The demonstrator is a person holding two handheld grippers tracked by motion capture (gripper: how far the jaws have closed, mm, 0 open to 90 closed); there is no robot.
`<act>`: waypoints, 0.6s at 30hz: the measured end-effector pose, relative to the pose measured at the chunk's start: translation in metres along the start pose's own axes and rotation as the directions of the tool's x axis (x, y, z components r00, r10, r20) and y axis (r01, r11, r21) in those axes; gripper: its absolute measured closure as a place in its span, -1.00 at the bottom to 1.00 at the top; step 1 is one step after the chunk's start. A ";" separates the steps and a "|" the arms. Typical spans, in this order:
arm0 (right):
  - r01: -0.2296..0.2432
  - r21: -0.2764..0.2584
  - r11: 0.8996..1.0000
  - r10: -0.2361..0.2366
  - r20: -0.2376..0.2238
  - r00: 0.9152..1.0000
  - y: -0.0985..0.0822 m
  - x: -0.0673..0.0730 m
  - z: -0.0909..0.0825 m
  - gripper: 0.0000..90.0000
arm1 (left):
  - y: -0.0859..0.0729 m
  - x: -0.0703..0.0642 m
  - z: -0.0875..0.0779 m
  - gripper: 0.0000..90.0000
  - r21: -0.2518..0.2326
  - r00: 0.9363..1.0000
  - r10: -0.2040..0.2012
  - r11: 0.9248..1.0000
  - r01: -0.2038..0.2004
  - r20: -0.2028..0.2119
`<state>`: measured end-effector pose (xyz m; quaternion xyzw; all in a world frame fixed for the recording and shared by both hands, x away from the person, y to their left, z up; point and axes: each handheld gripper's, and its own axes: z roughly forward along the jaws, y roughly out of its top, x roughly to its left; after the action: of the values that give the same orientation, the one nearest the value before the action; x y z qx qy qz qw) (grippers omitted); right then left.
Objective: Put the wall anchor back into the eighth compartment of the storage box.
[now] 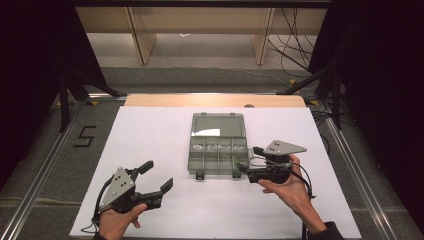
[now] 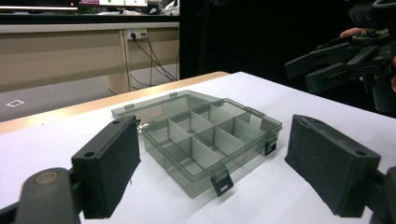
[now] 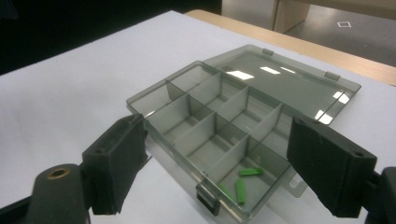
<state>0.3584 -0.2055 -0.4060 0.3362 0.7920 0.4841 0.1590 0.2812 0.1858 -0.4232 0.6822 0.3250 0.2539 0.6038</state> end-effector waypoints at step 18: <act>-0.022 -0.113 0.993 0.018 -0.032 0.999 -0.016 0.014 -0.017 -0.56 | -0.001 0.000 0.000 -0.63 0.002 1.000 -0.003 1.000 0.003 -0.001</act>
<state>0.3327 -0.2115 -0.4107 0.3269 0.7623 0.5349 0.1606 0.2813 0.1853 -0.4239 0.6822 0.3265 0.2529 0.6034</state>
